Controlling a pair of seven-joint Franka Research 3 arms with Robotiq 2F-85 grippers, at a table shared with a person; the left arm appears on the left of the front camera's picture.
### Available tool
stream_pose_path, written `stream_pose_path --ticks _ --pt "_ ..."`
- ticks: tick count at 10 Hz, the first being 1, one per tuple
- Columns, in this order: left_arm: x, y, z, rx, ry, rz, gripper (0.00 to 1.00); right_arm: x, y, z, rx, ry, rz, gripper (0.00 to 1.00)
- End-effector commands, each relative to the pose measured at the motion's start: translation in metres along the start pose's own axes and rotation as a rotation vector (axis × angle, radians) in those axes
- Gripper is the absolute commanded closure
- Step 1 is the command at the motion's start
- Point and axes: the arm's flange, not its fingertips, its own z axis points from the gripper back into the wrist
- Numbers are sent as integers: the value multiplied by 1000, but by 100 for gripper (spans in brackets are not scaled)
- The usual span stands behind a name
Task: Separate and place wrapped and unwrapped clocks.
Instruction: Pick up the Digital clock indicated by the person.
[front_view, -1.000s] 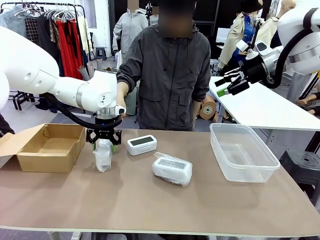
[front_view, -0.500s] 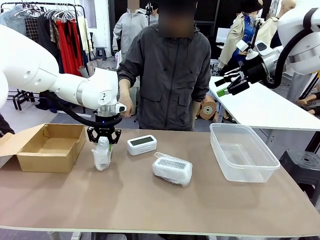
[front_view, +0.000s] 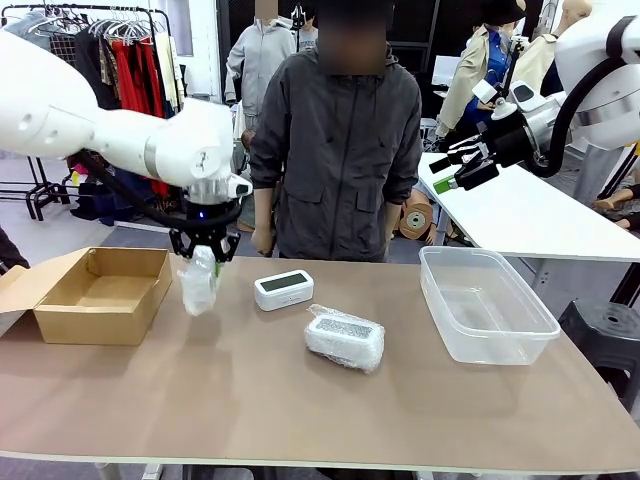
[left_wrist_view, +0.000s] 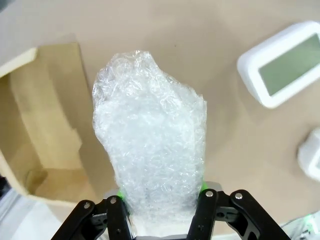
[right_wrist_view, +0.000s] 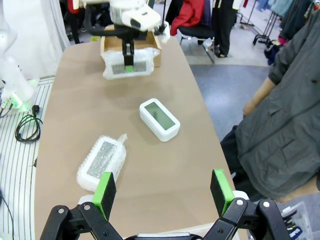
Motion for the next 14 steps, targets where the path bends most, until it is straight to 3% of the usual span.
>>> stream_pose_path --ticks 1,3,8,10,14 --pt "-3 13 62 -5 29 -78 100 2 0 1 -4 -1 3 0" --pt "-3 20 117 32 -13 -92 100 2 0 1 -4 -1 3 0" --pt "-15 7 213 -38 -104 -189 100 2 0 1 -4 -1 3 0" --pt "-23 9 217 -18 -138 -203 100 2 0 1 -4 -1 3 0" --pt "-21 3 211 -34 -114 -176 100 2 0 1 -4 -1 3 0"
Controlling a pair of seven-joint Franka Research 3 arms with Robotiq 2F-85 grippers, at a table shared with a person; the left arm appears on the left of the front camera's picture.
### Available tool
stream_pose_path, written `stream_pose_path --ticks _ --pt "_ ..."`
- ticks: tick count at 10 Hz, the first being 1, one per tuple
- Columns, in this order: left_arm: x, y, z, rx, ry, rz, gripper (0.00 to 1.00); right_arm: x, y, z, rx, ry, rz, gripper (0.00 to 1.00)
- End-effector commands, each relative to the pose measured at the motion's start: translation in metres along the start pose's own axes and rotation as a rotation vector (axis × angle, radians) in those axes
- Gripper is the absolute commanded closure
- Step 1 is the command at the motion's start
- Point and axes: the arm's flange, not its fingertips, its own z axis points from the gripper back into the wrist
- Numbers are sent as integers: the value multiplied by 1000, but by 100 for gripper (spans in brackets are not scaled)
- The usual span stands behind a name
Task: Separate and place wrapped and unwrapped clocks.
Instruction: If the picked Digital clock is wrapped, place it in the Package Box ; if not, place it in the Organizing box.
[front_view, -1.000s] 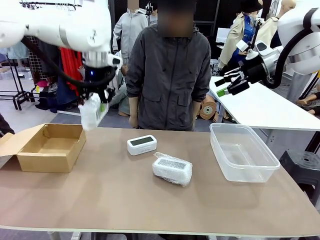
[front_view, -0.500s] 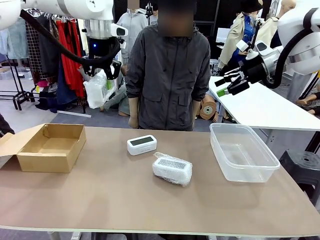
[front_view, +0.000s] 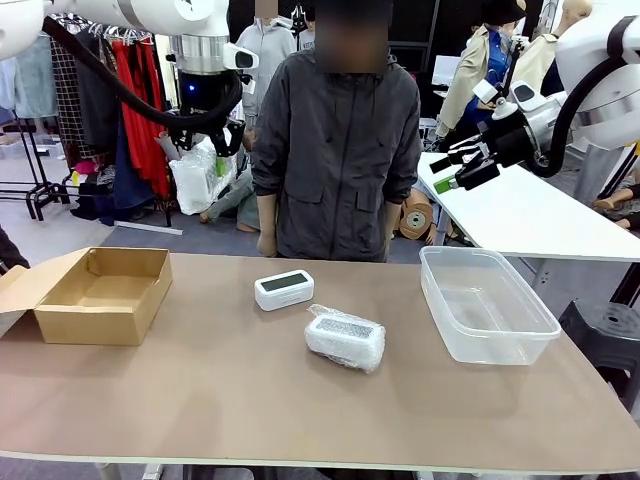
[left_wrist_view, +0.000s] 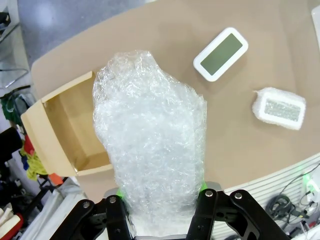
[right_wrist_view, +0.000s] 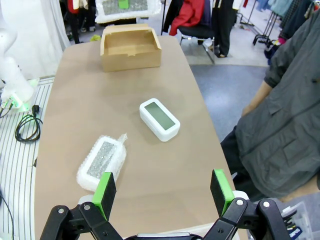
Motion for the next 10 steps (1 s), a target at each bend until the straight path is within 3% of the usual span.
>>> stream_pose_path --ticks 1,10 --pt "-2 1 4 -2 -4 7 100 2 0 1 -4 -1 3 0" --pt "-2 1 4 -2 -4 7 100 2 0 1 -4 -1 3 0"
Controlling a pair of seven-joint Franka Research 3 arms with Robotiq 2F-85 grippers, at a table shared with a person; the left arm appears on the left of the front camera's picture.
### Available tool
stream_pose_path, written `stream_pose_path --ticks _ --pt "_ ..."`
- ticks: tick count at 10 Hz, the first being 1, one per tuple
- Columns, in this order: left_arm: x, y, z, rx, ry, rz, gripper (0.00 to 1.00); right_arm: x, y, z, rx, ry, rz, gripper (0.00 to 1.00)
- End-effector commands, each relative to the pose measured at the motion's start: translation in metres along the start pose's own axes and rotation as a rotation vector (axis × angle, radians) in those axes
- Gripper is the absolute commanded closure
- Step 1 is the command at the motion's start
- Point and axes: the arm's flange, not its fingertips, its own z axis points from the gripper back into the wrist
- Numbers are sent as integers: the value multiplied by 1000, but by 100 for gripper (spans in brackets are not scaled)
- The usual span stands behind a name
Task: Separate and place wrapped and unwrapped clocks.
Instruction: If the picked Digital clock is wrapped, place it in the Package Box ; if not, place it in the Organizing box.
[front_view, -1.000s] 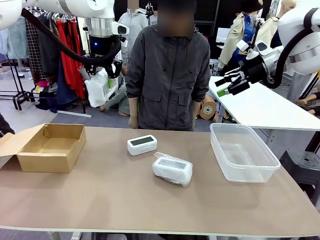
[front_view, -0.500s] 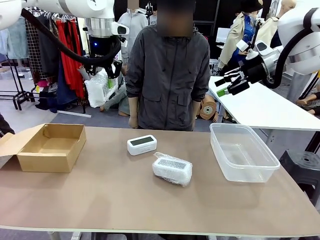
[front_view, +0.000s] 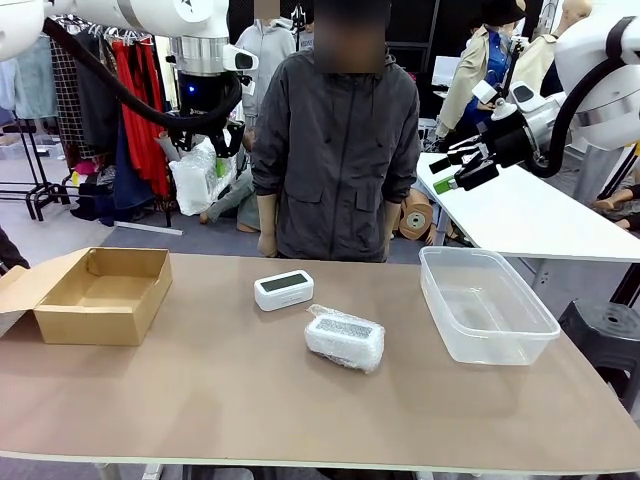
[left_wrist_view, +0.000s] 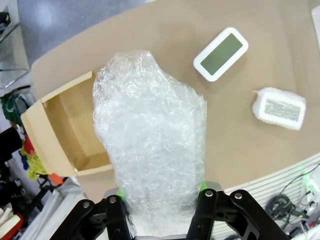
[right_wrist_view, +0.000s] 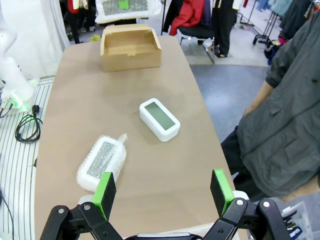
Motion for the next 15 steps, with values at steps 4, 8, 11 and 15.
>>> stream_pose_path --ticks 4,8,11,15 --pt "-17 32 -1 69 18 -99 100 2 0 1 -4 -1 3 0" --pt "-54 101 -32 95 87 -105 100 2 0 1 -4 -1 3 0" --pt "-70 152 -71 95 111 55 100 2 0 1 -4 -1 3 0" --pt "-62 186 -104 43 42 235 100 2 0 1 -4 -1 3 0"
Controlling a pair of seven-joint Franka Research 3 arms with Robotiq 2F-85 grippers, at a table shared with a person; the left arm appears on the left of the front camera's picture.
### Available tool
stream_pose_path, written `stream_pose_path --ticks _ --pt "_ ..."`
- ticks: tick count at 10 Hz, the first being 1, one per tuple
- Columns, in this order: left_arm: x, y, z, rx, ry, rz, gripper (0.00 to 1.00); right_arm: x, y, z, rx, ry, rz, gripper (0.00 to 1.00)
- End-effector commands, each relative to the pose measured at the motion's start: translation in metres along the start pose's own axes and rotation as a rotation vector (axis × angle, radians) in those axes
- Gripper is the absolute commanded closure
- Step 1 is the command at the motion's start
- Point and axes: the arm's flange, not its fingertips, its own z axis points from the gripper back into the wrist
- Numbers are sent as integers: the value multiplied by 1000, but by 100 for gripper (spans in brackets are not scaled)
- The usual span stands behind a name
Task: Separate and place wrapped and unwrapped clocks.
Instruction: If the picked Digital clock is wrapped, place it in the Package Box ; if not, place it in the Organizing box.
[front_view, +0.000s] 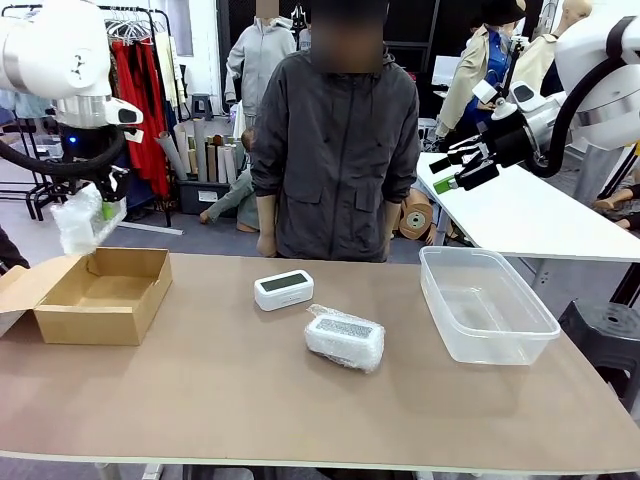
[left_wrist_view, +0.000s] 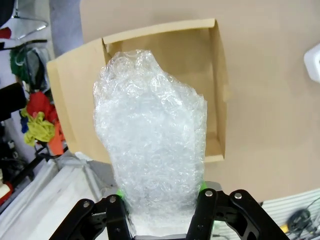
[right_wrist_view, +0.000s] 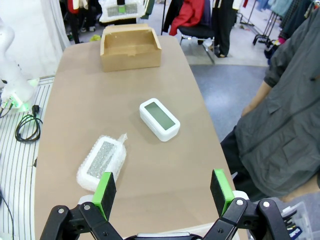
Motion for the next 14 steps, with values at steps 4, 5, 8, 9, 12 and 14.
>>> stream_pose_path --ticks 4,5,8,9,12,14 --pt "-3 -4 6 17 15 -41 100 2 0 1 -4 -1 3 0" --pt "-1 -6 -1 4 13 -21 100 2 0 1 -4 -1 3 0" --pt "9 2 -41 -110 51 -59 100 2 0 1 -4 -1 3 0" --pt "4 4 -51 -147 42 -23 100 2 0 1 -4 -1 3 0" --pt "5 24 -78 -220 84 57 100 2 0 1 -4 -1 3 0" --pt "2 34 -95 -245 104 70 100 2 0 1 -4 -1 3 0"
